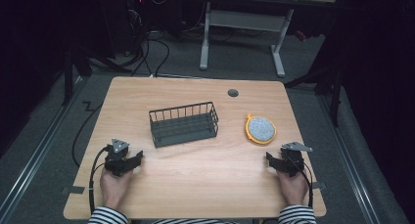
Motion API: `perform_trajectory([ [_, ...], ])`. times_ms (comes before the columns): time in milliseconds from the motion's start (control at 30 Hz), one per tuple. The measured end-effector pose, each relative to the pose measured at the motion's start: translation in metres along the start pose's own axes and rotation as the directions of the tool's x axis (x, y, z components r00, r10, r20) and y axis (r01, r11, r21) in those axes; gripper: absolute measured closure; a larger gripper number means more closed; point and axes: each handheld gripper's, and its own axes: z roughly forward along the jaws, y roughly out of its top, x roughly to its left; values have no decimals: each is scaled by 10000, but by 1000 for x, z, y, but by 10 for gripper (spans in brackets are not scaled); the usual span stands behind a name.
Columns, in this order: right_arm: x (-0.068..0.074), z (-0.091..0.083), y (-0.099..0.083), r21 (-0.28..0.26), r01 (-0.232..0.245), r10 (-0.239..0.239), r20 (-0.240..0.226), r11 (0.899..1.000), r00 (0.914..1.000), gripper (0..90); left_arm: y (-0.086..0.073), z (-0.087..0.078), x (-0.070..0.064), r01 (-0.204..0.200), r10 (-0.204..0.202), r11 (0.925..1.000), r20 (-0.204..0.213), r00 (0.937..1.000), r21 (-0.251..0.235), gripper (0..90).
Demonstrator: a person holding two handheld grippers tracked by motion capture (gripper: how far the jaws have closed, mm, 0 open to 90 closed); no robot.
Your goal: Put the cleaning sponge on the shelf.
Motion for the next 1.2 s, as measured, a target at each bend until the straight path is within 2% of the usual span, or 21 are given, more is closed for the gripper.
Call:
perform_trajectory([
  [167, 0, 0, 0, 1, -1, 1, -1, 10000, 10000, 346, 2, -4, 2, 264, -262, 9996, 178, 9995, -85, 427],
  [333, 0, 0, 0, 0, 1, -1, -1, 10000, 10000, 346, 8, -11, 1, 290, -286, 9995, 303, 9991, -125, 449],
  [367, 0, 0, 0, 1, 6, -6, -6, 10000, 10000, 346, 11, -15, 1, 246, -239, 9996, 476, 9986, -127, 448],
  [467, 0, 0, 0, 2, 10, -10, -9, 10000, 10000, 346, 15, -19, -1, 143, -135, 9998, 537, 9985, -152, 447],
  [500, 0, 0, 0, 2, 16, -16, -15, 10000, 10000, 346, 19, -22, -2, 117, -104, 9998, 674, 9977, -190, 448],
  [700, 0, 0, 0, 5, 16, -16, -17, 10000, 10000, 346, 29, -29, -6, 2, 19, 9996, 750, 9972, -275, 453],
  [933, 0, 0, 0, -1, 29, -29, -26, 10000, 10000, 346, 49, -40, -5, 294, -248, 9988, 1129, 9933, -390, 438],
  [1200, 0, 0, 0, 3, 34, -34, -37, 10000, 10000, 346, 68, -51, -4, 166, -109, 9985, 1092, 9940, -512, 435],
])
